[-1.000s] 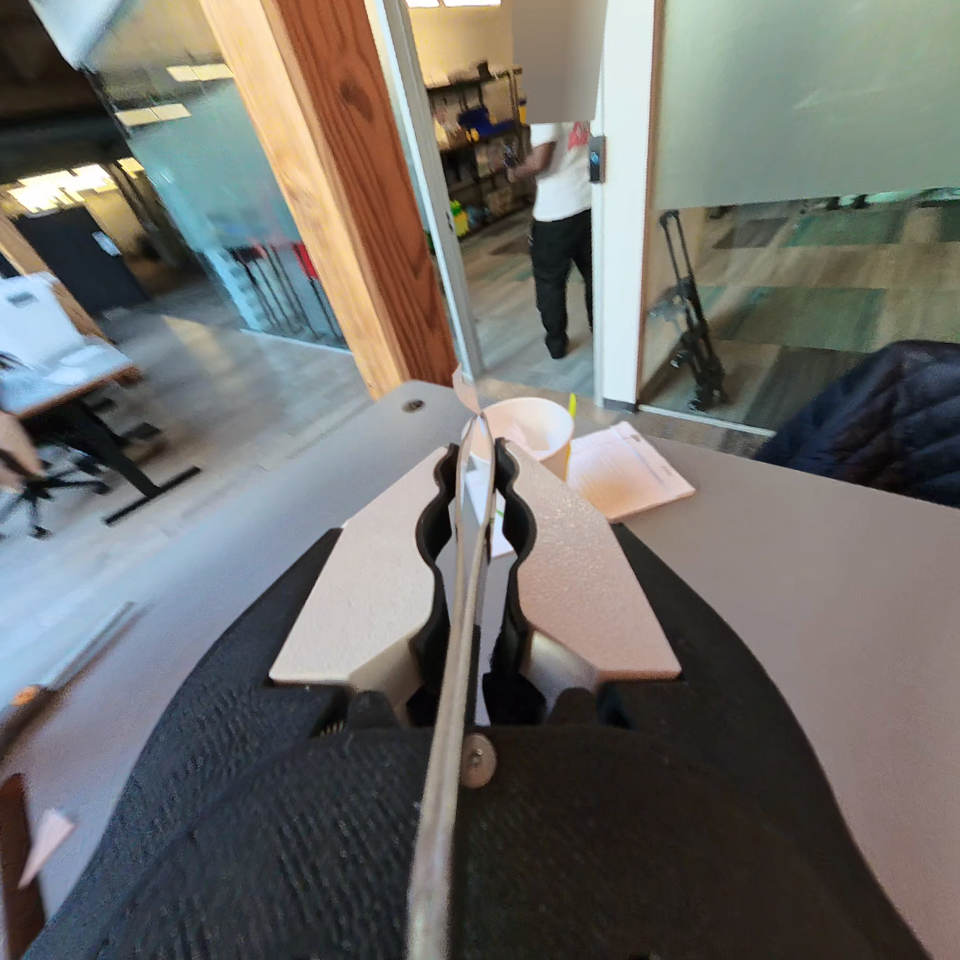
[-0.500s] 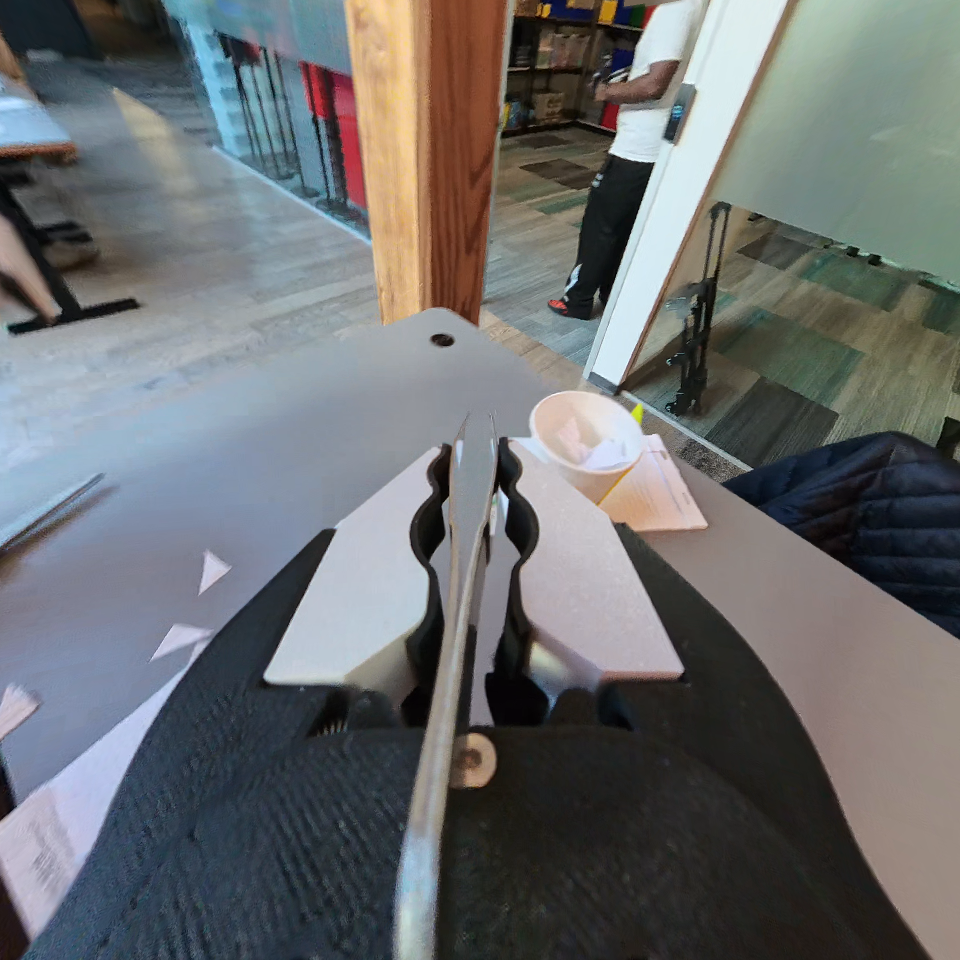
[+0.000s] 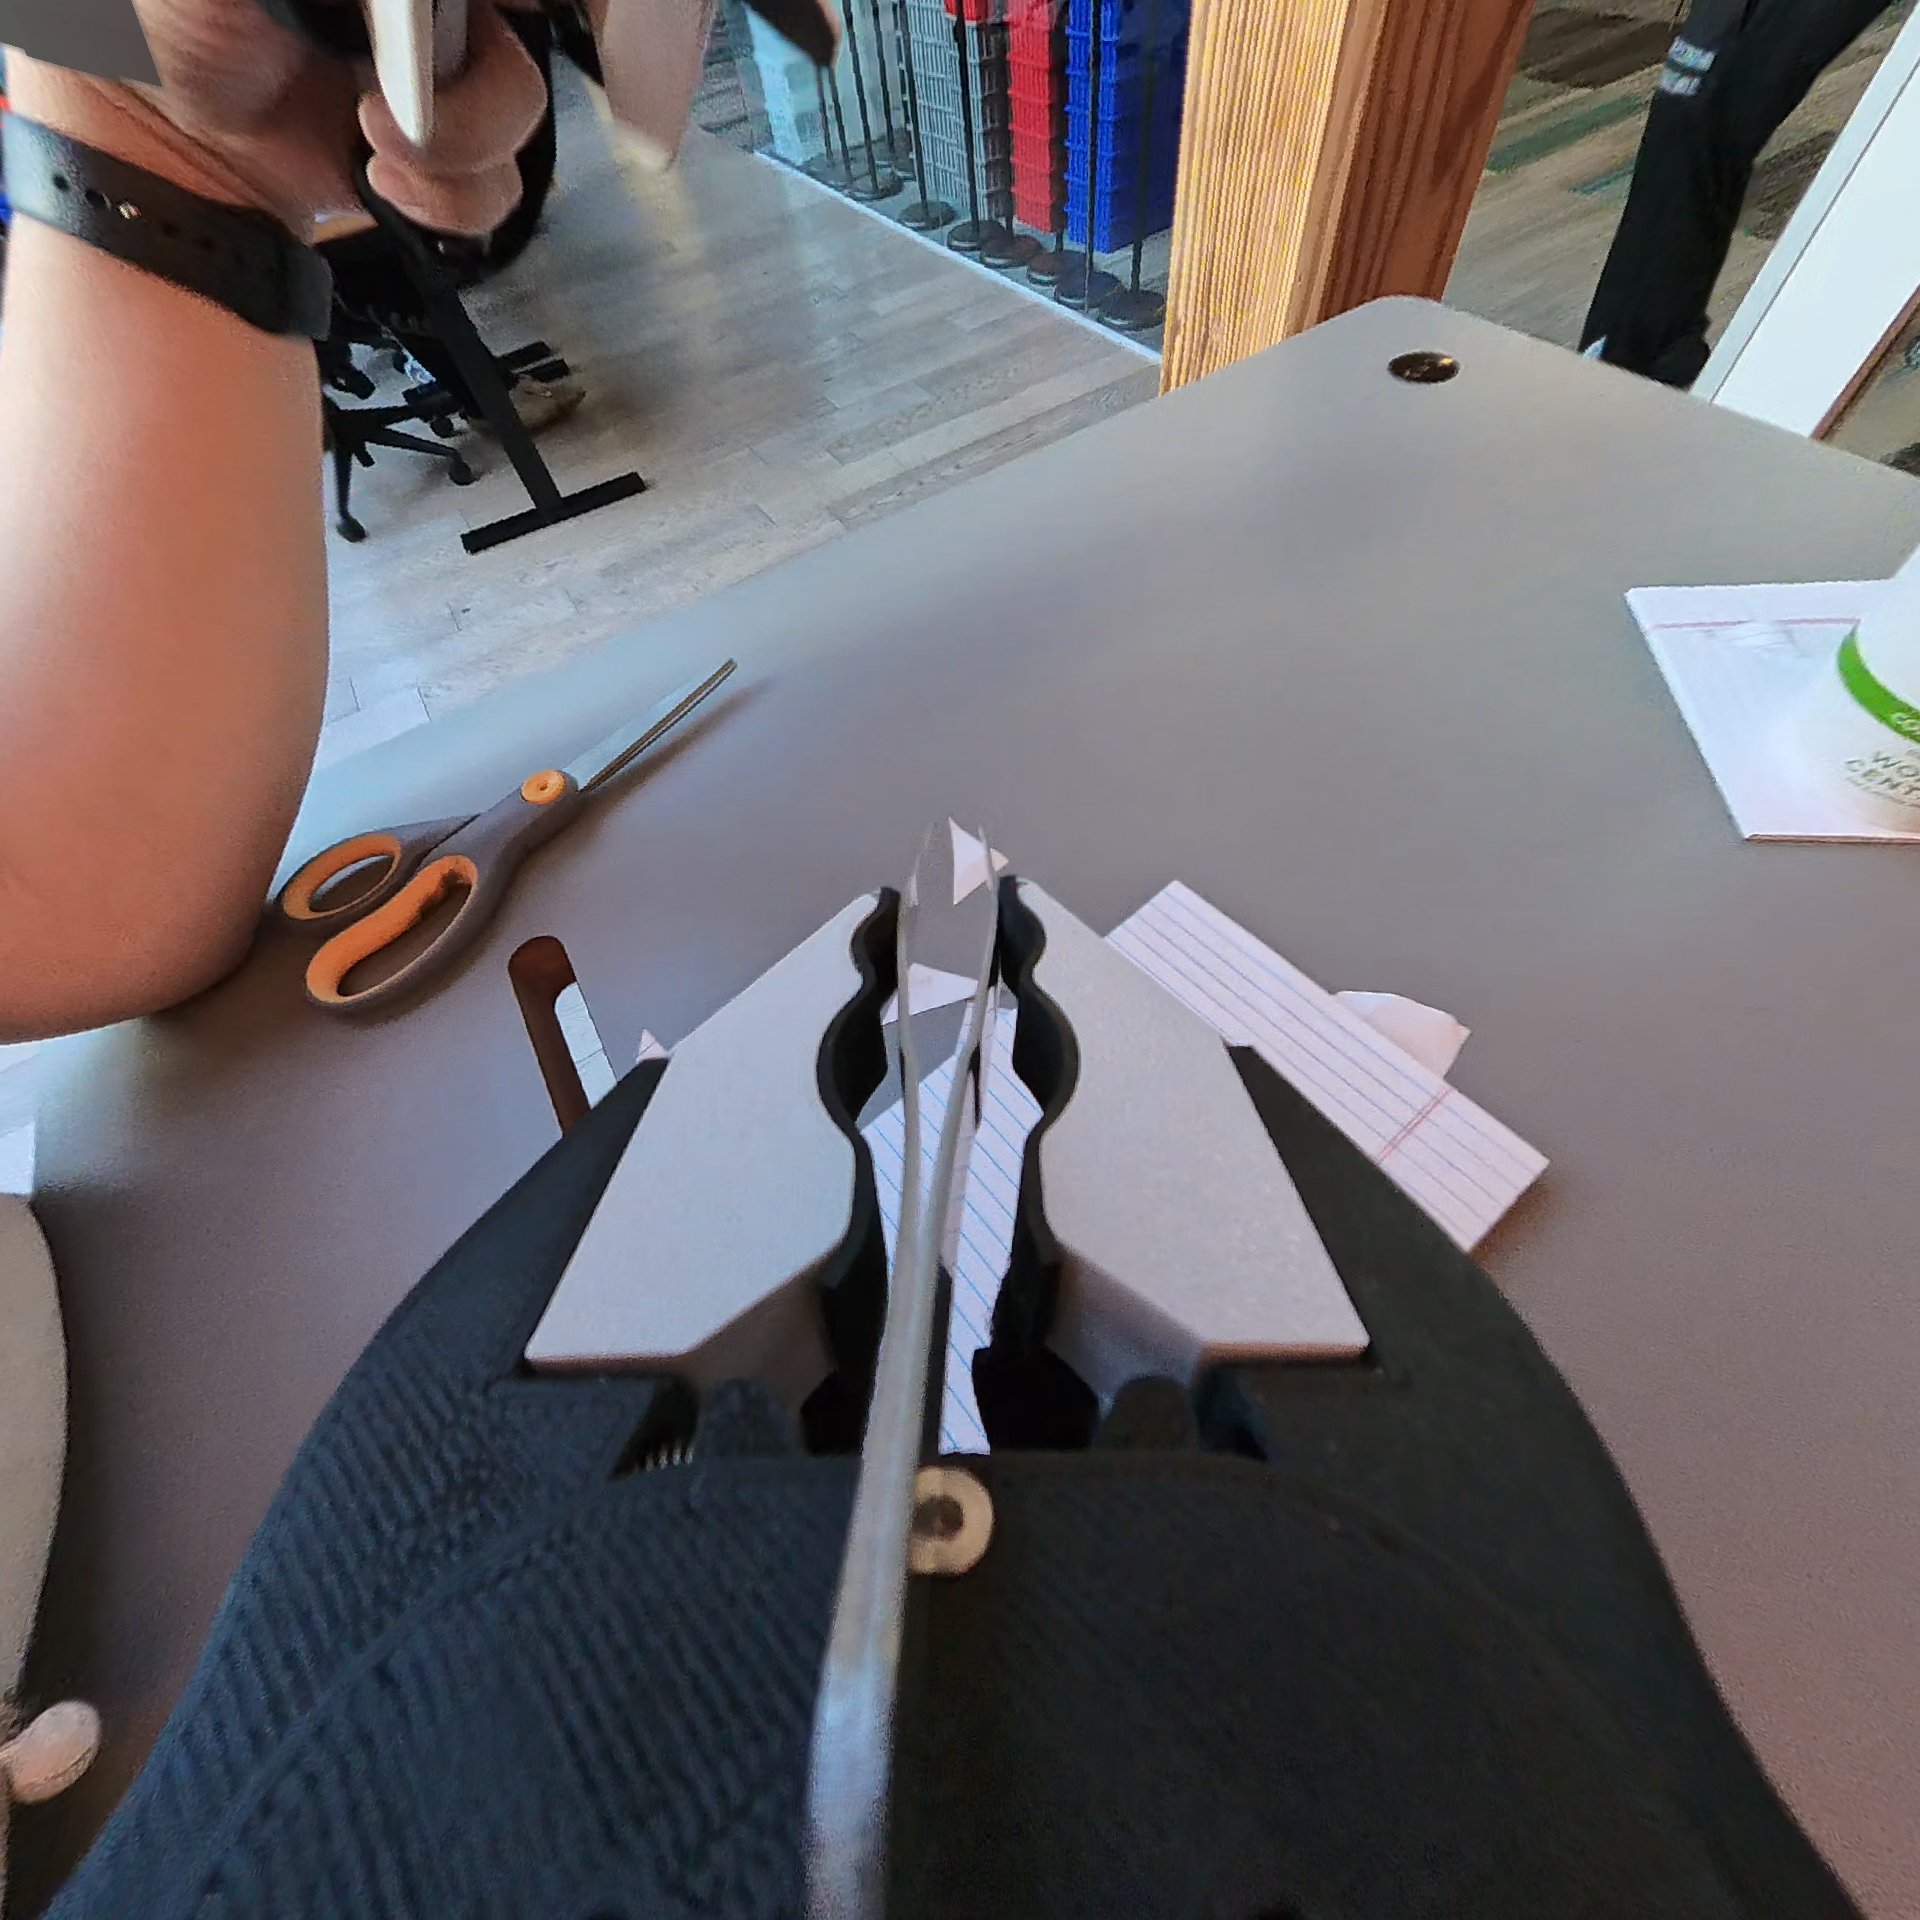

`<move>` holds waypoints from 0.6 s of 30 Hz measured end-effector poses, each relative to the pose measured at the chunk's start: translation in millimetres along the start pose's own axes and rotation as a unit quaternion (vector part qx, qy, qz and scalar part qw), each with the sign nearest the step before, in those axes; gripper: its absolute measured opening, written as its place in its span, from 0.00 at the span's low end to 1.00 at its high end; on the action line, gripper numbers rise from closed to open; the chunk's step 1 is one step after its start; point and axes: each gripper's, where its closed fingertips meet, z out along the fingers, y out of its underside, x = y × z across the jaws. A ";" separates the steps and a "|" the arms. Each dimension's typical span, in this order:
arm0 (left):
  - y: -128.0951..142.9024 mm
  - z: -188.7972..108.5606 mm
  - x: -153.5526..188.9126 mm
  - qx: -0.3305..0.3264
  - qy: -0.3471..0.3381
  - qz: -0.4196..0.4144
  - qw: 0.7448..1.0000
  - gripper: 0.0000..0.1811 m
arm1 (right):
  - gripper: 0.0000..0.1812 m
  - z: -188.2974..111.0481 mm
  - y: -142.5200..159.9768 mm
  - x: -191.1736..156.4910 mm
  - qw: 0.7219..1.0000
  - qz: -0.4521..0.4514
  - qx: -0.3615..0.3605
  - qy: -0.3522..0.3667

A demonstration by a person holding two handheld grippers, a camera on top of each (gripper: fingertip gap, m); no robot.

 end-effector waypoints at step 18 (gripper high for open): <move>3.5 0.7 -7.1 -0.007 -0.010 -0.007 1.000 0.27 | 0.09 23.2 16.4 -8.1 1.000 -0.006 -0.020 0.017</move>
